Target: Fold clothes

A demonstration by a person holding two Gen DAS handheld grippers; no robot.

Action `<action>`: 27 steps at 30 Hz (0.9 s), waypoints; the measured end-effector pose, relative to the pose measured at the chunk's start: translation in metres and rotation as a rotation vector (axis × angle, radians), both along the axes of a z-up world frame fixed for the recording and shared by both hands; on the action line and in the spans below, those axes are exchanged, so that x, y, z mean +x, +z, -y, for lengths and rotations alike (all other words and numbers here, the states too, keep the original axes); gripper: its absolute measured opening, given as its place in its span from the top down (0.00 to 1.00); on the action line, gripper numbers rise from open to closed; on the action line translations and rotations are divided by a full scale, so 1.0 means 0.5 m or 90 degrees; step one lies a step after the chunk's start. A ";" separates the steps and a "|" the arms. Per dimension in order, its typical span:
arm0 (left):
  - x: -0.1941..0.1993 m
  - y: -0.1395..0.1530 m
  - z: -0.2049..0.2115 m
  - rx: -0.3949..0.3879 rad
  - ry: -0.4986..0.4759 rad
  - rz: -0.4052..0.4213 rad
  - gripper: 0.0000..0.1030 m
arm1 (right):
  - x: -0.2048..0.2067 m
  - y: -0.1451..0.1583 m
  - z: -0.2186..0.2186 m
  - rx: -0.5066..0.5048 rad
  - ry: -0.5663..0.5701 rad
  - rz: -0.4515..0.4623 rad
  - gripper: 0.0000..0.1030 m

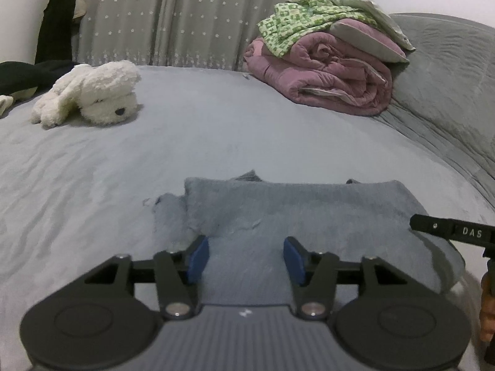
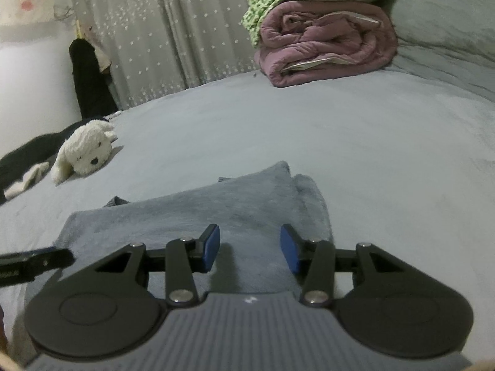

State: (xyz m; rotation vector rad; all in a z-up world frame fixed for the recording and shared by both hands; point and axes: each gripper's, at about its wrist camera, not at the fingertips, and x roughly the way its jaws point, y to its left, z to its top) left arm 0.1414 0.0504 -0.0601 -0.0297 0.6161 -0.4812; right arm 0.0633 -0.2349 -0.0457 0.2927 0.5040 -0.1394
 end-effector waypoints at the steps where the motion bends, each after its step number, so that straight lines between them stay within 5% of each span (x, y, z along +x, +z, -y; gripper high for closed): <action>1: -0.004 -0.003 -0.009 -0.004 0.002 -0.005 0.39 | -0.004 -0.001 -0.001 -0.008 0.001 0.000 0.54; 6: 0.008 -0.006 -0.047 -0.058 0.022 -0.075 0.36 | -0.007 0.010 0.002 -0.055 -0.005 -0.022 0.50; 13: 0.039 0.004 -0.098 -0.117 0.093 -0.192 0.27 | -0.005 0.014 0.057 -0.015 -0.093 -0.053 0.45; 19: 0.067 -0.010 -0.158 -0.278 0.130 -0.325 0.22 | -0.011 0.028 0.067 -0.001 -0.124 -0.052 0.37; 27: 0.067 -0.028 -0.153 -0.317 0.126 -0.343 0.21 | -0.019 0.044 0.052 0.019 -0.098 -0.031 0.29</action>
